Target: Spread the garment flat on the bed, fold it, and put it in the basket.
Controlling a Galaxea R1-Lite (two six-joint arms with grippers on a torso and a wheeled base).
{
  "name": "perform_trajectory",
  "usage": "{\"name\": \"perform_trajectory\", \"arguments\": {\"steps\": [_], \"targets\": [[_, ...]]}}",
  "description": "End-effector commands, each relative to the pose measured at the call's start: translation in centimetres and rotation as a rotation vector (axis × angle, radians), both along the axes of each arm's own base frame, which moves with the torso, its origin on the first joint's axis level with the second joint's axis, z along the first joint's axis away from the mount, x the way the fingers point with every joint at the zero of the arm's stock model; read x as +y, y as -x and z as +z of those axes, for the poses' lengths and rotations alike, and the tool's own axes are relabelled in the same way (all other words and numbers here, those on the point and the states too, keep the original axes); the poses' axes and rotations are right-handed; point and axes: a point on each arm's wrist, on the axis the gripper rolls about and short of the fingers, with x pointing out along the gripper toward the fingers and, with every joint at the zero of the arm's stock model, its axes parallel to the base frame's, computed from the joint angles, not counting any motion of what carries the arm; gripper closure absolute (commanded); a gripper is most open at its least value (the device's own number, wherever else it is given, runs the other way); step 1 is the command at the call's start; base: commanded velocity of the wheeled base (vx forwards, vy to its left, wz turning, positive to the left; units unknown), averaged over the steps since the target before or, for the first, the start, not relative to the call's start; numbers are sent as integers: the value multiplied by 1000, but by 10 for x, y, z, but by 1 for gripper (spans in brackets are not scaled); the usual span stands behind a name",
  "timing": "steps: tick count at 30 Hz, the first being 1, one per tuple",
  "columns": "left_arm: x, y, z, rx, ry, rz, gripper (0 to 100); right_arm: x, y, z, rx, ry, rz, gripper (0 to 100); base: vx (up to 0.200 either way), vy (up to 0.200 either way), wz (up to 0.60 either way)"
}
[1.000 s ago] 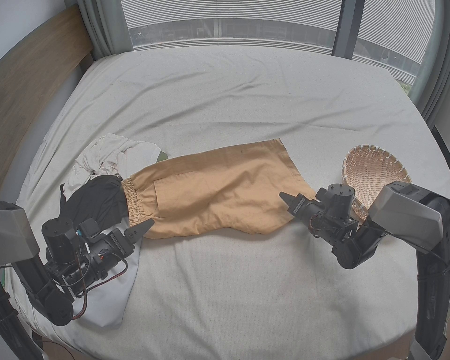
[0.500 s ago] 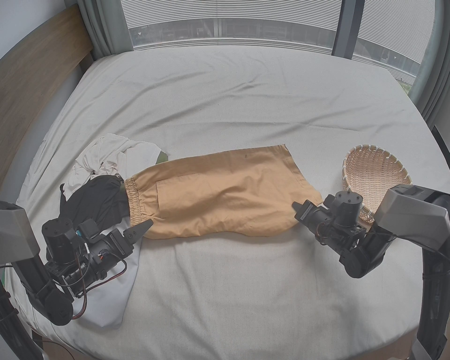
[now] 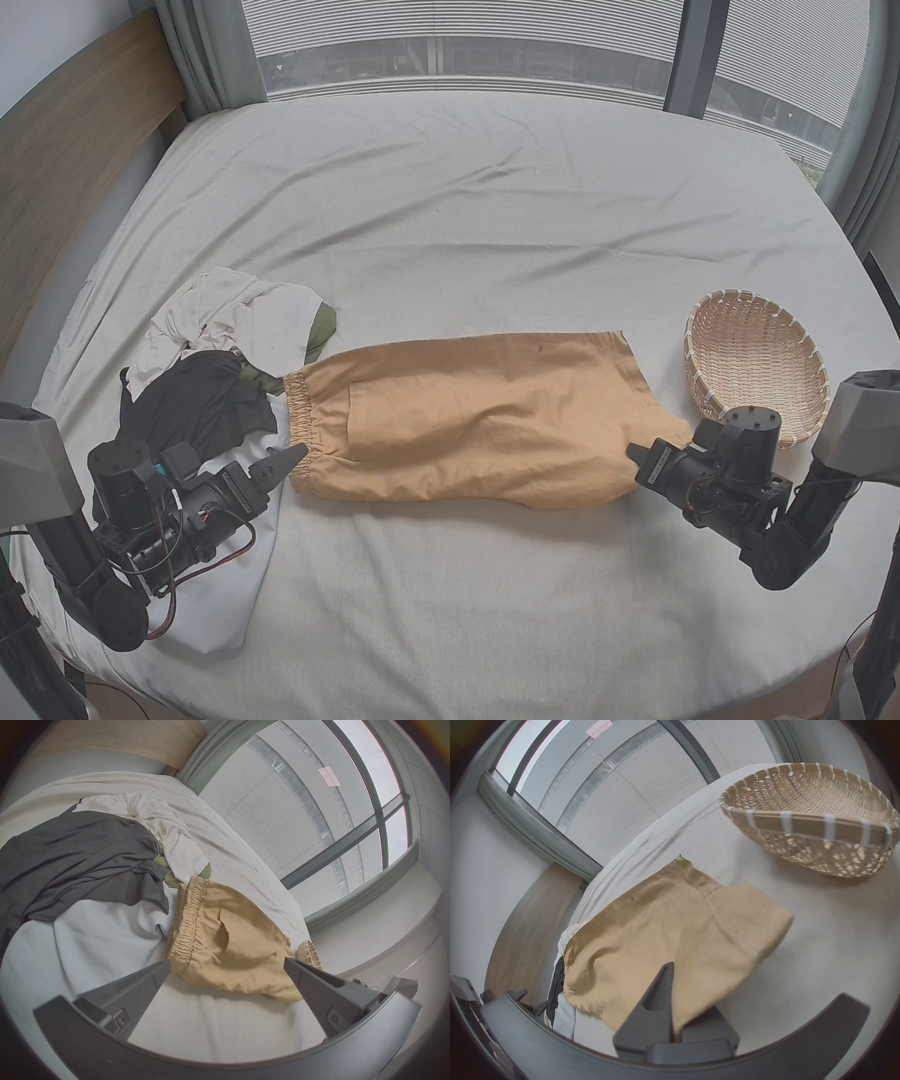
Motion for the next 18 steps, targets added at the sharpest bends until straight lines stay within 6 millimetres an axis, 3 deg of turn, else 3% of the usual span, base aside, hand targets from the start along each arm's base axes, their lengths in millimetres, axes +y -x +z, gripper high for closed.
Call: {"name": "perform_trajectory", "arguments": {"steps": [1,7,8,13,18], "targets": [[-1,-3,-11,37,-8,-1,0,-12,9,6,-2,11,-18,100,0,0,0],[-3,-15,-24,63,-12,-1,0,-17,12,0,24,35,-1,100,0,0,0],[-3,-16,-25,65,-12,-1,0,-17,13,0,25,37,0,0,0,0,0],[-4,-21,-32,77,-16,-1,0,-16,21,1,31,42,12,0,0,0,0],[-8,-28,-40,91,-19,-9,0,-11,58,23,-28,15,97,0,0,0,0]]}}
